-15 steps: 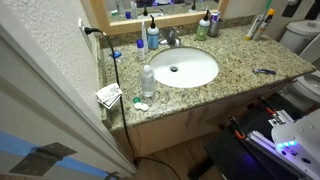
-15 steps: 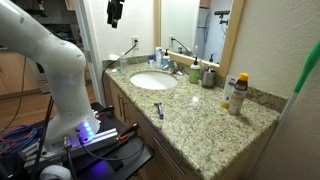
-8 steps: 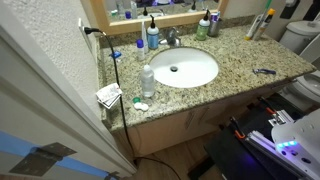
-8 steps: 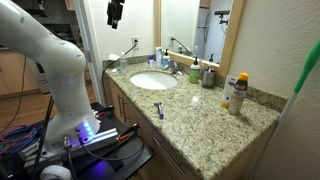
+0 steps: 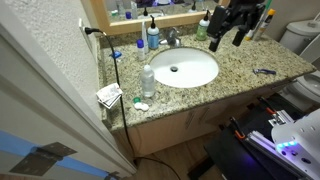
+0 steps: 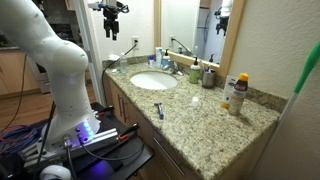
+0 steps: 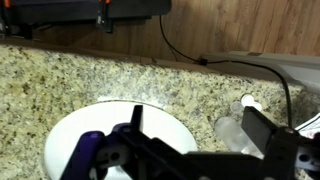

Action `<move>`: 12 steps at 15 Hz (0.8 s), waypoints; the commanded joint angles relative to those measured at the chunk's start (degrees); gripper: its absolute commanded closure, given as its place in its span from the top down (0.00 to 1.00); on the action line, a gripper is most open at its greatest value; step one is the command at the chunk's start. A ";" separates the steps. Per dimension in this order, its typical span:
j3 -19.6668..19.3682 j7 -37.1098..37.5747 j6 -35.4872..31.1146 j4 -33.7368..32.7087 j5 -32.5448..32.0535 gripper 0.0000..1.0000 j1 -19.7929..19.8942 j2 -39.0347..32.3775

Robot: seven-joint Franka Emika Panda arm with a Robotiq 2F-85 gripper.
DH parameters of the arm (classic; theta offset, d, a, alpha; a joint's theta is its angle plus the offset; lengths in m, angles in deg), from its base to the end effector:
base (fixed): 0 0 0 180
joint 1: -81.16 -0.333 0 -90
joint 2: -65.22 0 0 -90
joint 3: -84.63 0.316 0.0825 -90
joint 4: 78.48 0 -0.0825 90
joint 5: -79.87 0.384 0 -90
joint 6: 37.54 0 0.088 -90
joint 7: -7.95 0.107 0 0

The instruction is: Move the clear bottle closer to the silver cup

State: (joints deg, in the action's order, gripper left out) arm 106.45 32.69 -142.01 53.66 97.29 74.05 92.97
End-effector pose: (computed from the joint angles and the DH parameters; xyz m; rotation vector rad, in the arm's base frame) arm 0.3441 0.2356 0.5129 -3.0403 0.0751 0.1079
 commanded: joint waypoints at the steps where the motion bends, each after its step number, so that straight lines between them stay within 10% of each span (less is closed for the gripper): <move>1: -0.66 1.62 -0.92 -1.23 -0.70 1.00 -2.17 -1.83; 12: 3.11 15.38 -16.20 -13.40 -2.22 1.00 -5.08 -22.34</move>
State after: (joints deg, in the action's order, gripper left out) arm 109.52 43.38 -155.68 46.12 97.00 70.10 78.08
